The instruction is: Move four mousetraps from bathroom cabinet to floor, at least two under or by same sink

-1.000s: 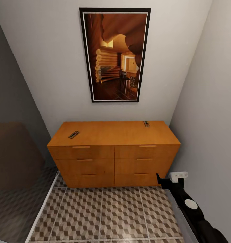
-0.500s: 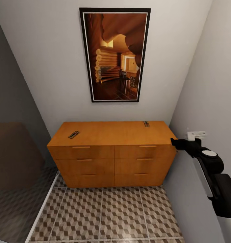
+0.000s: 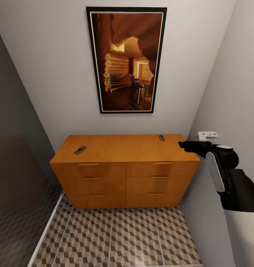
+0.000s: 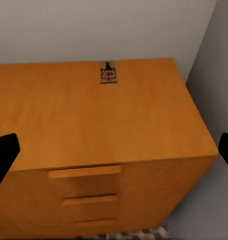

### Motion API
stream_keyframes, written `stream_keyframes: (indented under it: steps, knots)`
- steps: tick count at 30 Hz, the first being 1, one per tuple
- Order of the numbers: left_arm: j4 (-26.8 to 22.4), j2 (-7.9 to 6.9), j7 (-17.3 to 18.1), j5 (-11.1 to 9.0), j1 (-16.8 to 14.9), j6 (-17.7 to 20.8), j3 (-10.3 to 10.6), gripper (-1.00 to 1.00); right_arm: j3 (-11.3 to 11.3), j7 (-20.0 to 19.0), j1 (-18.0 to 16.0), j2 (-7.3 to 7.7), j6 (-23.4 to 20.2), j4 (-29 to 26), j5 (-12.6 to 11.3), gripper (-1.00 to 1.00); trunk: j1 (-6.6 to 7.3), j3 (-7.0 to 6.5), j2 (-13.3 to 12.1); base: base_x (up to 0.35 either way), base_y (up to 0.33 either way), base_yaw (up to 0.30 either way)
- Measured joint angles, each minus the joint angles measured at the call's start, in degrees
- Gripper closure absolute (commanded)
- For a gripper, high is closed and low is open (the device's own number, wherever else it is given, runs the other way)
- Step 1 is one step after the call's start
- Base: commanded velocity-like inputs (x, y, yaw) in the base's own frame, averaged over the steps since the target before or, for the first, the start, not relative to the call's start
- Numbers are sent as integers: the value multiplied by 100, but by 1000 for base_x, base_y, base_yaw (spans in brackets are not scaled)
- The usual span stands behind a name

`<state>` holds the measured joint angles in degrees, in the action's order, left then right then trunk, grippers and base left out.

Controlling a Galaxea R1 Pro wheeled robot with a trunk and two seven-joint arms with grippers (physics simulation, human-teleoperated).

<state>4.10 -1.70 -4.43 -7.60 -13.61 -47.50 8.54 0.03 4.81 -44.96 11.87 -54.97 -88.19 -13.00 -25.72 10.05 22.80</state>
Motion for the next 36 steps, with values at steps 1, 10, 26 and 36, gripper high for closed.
stream_keyframes:
  steps: [1,10,26,36]
  knots:
    - [0,0,0,0,0,0,0,-100,6,-3,-13,-20,-17,90,-14,-100,0,0,0,281,0,0]
    - [0,-17,-8,-2,0,0,0,-100,20,-12,-39,-252,-29,571,-49,-100,1,0,0,310,0,0]
    - [0,-17,0,0,0,0,0,-100,36,-276,-34,-410,313,1199,-76,-100,-2,0,-1,114,0,0]
    - [0,-17,-2,0,0,0,-1,-100,142,-490,-34,-423,719,1437,-92,-100,-2,0,0,1,0,0]
